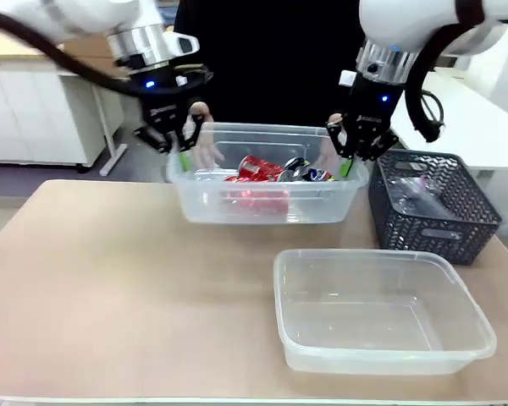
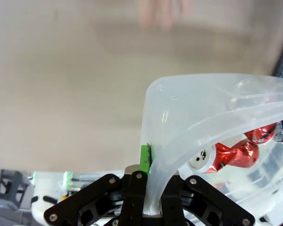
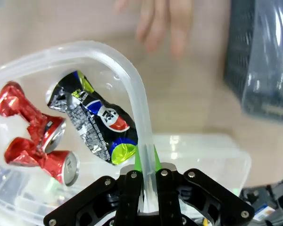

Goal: Sort the waste into each basket.
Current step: Offer the picked Organizing box to the human, then release the Organizing box you were holding.

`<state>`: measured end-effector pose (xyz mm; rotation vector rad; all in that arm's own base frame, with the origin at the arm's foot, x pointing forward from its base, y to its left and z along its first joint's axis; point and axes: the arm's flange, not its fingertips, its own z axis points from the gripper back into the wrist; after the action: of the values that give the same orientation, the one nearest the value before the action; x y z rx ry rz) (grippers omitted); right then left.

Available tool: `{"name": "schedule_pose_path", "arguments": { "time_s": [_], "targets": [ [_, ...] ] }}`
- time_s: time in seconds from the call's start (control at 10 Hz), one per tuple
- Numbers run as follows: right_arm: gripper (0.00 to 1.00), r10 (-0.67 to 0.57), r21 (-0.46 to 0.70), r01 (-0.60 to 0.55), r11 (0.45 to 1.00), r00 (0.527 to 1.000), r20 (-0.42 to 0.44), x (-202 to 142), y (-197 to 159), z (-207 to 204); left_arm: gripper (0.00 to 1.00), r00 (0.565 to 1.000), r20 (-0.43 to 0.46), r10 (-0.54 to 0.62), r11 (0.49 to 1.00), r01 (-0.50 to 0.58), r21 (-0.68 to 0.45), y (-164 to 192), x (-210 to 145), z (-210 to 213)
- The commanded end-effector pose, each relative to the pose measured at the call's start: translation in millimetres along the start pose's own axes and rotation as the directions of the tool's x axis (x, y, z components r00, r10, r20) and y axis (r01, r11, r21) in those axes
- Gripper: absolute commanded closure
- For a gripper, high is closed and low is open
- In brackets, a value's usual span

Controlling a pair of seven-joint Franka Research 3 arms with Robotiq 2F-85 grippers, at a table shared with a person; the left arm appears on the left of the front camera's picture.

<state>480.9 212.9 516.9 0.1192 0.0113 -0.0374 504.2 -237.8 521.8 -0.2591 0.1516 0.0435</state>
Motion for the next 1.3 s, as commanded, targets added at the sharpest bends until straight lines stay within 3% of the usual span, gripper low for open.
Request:
{"name": "schedule_pose_path", "arguments": {
  "time_s": [0.0, 0.1, 0.2, 0.3, 1.2],
  "targets": [
    [0.96, 0.068, 0.026, -0.066, 0.997, 0.996, -0.06, 36, 30, -3, 0.96, 0.998, -0.013, 0.061, 0.994, -0.062, -0.092, -34, 42, 3],
    [0.96, 0.073, 0.065, -0.07, 0.995, 0.996, -0.043, 42, 29, -7, 0.96, 0.996, -0.005, 0.091, 0.991, -0.091, -0.097, -36, 56, -6],
    [0.96, 0.049, 0.086, -0.047, 0.995, 0.999, -0.016, 41, 25, -10, 0.96, 1.0, -0.005, 0.024, 1.0, -0.024, -0.007, 1, 29, -4],
    [0.96, 0.031, 0.002, -0.031, 1.0, 0.999, -0.025, 53, 2, -14, 0.96, 1.0, -0.005, 0.024, 1.0, -0.024, -0.007, 1, 29, -4],
    [0.96, 0.031, 0.002, -0.031, 1.0, 0.999, -0.025, 53, 2, -14, 0.96, 1.0, -0.005, 0.024, 1.0, -0.024, -0.007, 1, 29, -4]
  ]
}}
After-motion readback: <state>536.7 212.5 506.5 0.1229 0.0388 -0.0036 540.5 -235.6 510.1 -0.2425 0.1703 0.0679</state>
